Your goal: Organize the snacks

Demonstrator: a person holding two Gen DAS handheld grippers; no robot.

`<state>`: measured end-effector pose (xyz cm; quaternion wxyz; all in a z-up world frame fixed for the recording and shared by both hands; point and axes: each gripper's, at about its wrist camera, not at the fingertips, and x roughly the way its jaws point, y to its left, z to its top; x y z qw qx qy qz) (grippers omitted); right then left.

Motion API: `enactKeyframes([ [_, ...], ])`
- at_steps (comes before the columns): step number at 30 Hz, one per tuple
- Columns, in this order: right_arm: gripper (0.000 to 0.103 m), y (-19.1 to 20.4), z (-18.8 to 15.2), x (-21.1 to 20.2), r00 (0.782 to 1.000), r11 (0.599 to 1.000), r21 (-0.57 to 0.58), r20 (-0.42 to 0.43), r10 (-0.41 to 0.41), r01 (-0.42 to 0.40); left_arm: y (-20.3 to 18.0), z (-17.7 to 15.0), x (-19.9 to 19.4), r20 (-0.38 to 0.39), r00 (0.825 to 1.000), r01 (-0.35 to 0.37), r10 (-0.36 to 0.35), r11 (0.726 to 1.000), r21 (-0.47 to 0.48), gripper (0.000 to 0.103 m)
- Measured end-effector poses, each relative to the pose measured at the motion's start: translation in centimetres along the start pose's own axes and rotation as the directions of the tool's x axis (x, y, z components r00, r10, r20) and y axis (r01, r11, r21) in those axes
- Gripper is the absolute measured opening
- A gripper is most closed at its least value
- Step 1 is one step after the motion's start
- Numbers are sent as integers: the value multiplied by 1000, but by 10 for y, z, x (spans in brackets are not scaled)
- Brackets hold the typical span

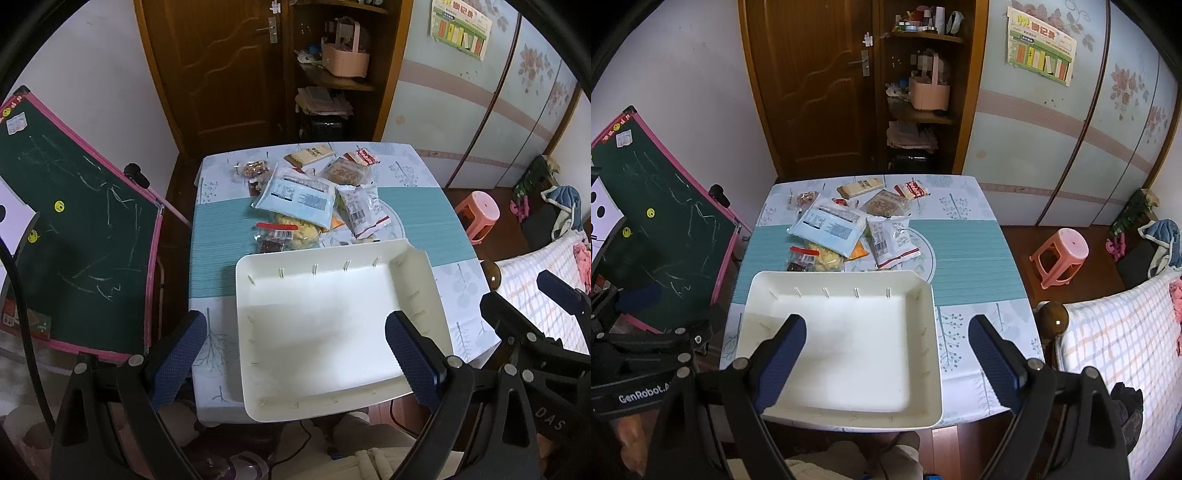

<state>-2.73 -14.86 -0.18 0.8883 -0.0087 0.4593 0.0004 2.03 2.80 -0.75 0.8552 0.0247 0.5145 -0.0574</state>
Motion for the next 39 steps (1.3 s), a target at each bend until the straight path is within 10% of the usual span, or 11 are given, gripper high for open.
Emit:
enactKeyframes([
  [15,90,19,8,10,998,997,40,-24,-59,59,27,16,26,-29,996,85,-83,994,62,97],
  [25,90,-10,19,27,987,979,131,-68,-149,156,61,46,48,107,991,77,-80,997,28,97],
  [39,90,-45,95,171,973,994,106,-229,36,-12,101,102,181,-172,985,-22,-4,988,-150,97],
])
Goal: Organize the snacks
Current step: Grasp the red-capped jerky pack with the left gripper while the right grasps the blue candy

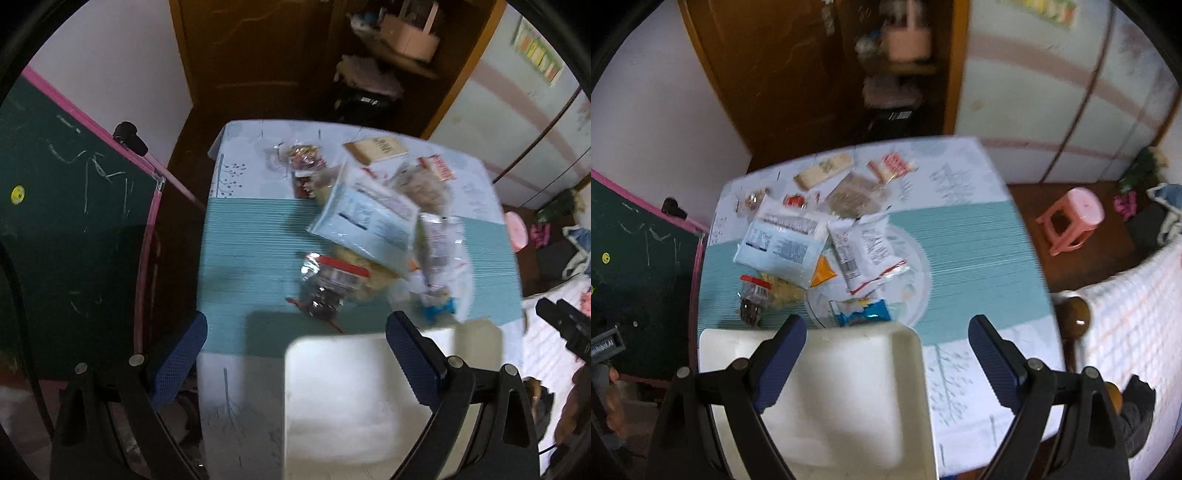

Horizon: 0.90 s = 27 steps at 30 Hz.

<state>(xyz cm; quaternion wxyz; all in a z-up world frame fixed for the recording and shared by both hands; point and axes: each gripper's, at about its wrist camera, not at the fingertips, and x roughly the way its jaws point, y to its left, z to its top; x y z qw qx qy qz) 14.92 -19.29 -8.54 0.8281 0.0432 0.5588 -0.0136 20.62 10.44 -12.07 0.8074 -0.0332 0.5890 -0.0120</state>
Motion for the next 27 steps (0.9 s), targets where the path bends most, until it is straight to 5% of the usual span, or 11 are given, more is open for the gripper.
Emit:
enactKeyframes([
  [5,90,1,31,84,974,995,12,-203,98,-98,-8,19,60,-110,994,15,-17,1000,-12,97],
  [12,90,0,30,165,894,987,27,-420,156,-160,-29,16,126,-232,973,10,-4,1000,26,97],
  [24,90,28,-3,223,835,989,-15,-537,118,-149,-31,12,186,-340,940,-34,23,999,-26,97],
  [27,84,34,-9,228,839,992,-23,-537,94,-125,-28,14,196,-363,931,-45,25,998,-49,82],
])
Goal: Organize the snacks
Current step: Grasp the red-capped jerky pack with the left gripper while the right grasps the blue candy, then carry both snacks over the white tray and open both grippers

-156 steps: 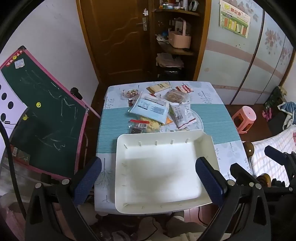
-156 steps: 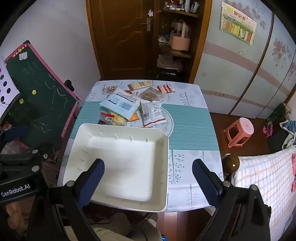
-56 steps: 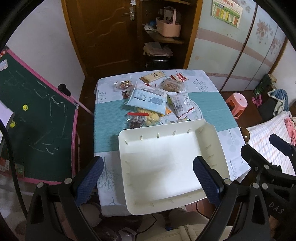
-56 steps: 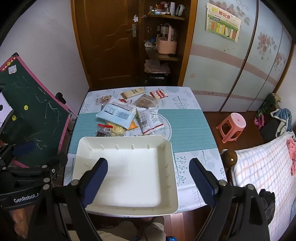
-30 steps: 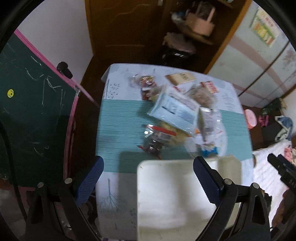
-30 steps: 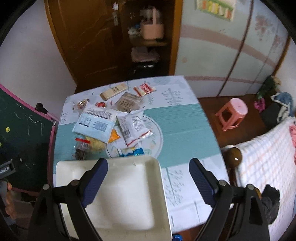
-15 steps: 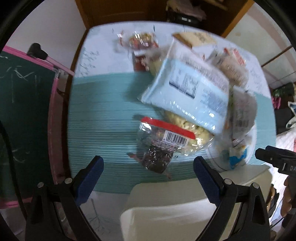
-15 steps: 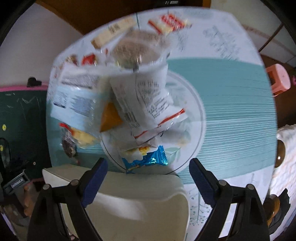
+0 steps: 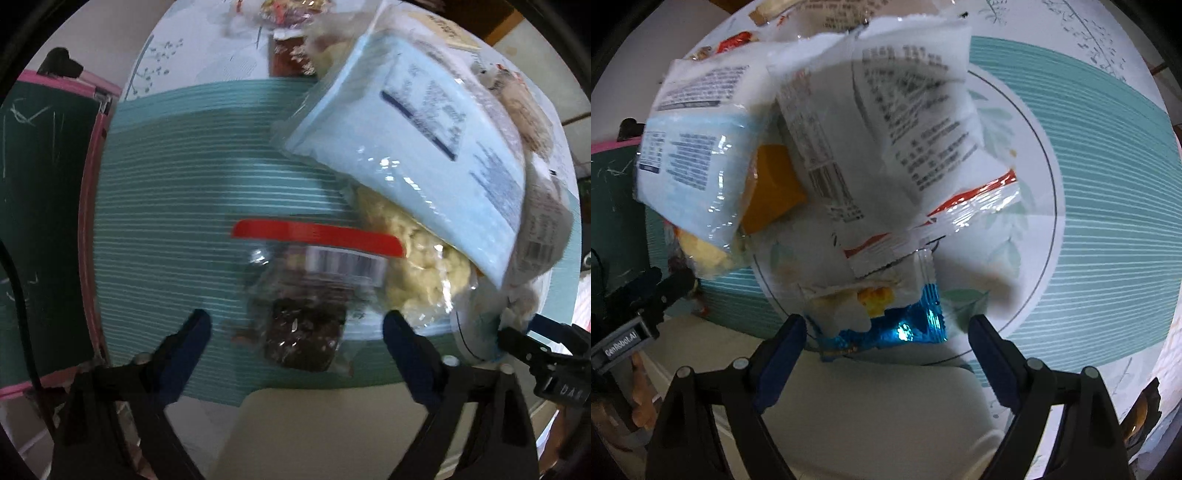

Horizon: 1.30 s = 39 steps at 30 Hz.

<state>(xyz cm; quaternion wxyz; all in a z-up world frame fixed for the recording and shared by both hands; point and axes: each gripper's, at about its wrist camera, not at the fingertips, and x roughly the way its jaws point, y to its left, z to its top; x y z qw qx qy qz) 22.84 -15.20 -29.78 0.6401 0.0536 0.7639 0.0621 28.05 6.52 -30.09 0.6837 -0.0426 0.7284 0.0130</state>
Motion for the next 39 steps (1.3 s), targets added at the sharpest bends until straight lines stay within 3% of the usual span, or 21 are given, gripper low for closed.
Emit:
enactKeyframes([
  [1,82,4,-2,0,1000,1000,-8,17,-26,26,1,1,4,-16,1000,8,-8,1000,-11,69],
  [5,52,16,-5,2,995,995,-43,50,-89,92,0,4,6,2,1000,-11,11,1000,-8,58],
  [6,47,17,-5,1,994,994,-50,54,-93,95,0,4,5,11,1000,-14,14,1000,-8,50],
  [7,45,18,-5,0,996,996,-50,51,-74,76,-1,4,3,19,1000,-20,20,1000,-6,43],
  [9,42,17,-6,-4,998,999,-37,45,-33,35,-2,2,0,22,1000,-5,5,1000,-14,41],
  [17,40,5,-17,-37,986,989,43,89,140,-145,10,-13,-32,102,995,7,2,996,-85,40],
  [21,40,5,-25,-69,955,962,74,156,251,-264,16,-37,-75,194,981,50,-28,993,-107,40],
  [26,40,11,-42,-109,912,938,48,256,320,-343,16,-68,-138,316,945,118,-87,990,-81,40],
  [31,40,18,-74,-146,891,944,-12,327,315,-330,7,-114,-184,367,918,145,-146,989,33,40],
  [34,40,28,-83,-147,897,958,-47,341,282,-283,1,-140,-189,358,919,138,-168,984,108,40],
  [39,41,36,-137,-151,908,976,-82,357,219,-203,-17,-181,-180,350,924,86,-157,974,209,41],
])
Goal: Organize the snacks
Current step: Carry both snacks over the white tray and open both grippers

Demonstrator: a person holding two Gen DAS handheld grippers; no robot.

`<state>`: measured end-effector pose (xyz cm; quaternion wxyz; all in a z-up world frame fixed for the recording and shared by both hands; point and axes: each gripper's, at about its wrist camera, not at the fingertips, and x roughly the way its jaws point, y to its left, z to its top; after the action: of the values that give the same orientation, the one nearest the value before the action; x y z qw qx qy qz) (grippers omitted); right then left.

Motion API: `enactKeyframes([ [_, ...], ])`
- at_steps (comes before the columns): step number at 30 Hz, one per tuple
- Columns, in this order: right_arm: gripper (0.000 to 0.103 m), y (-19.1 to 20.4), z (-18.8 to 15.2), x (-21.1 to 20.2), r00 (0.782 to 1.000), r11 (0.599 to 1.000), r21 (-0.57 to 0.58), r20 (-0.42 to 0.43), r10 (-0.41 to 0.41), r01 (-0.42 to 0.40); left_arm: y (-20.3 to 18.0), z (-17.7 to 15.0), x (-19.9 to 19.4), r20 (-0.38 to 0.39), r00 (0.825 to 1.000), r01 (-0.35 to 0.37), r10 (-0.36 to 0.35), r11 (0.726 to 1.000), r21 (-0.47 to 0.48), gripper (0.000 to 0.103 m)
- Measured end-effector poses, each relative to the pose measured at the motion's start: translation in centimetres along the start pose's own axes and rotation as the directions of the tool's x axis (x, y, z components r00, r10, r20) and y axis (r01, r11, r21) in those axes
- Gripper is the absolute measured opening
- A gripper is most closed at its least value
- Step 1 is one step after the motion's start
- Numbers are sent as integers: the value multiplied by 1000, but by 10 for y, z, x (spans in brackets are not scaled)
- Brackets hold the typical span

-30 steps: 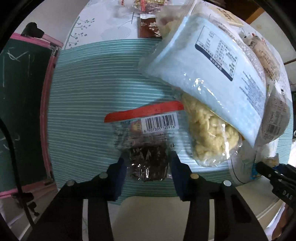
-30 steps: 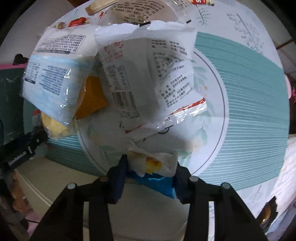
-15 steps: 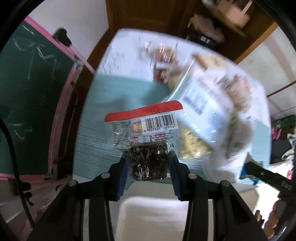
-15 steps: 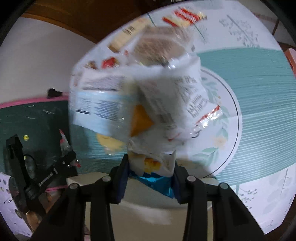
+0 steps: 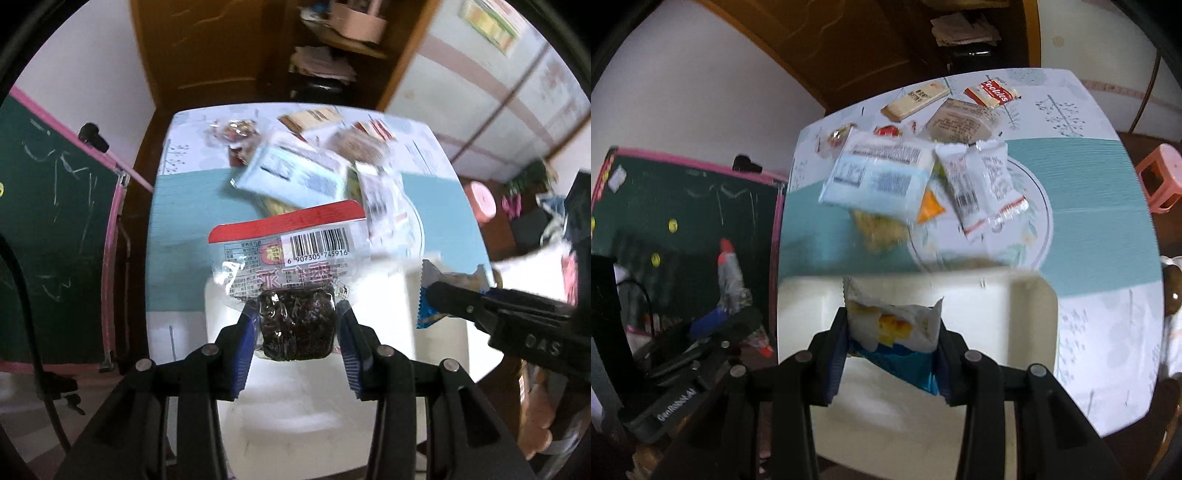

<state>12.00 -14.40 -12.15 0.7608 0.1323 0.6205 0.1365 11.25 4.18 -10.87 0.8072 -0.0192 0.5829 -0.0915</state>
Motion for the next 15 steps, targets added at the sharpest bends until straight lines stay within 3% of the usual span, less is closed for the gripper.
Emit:
enactKeyframes([
  [3,41,6,-26,-9,999,998,-36,12,-51,52,-7,-15,11,-13,999,-41,42,997,60,41],
  [8,41,6,-59,-5,987,985,-67,12,-161,162,-9,-31,32,-48,997,-48,53,994,100,41],
  [15,43,-20,-76,16,981,982,26,-56,-187,189,1,-44,61,-137,990,-27,41,995,101,43],
])
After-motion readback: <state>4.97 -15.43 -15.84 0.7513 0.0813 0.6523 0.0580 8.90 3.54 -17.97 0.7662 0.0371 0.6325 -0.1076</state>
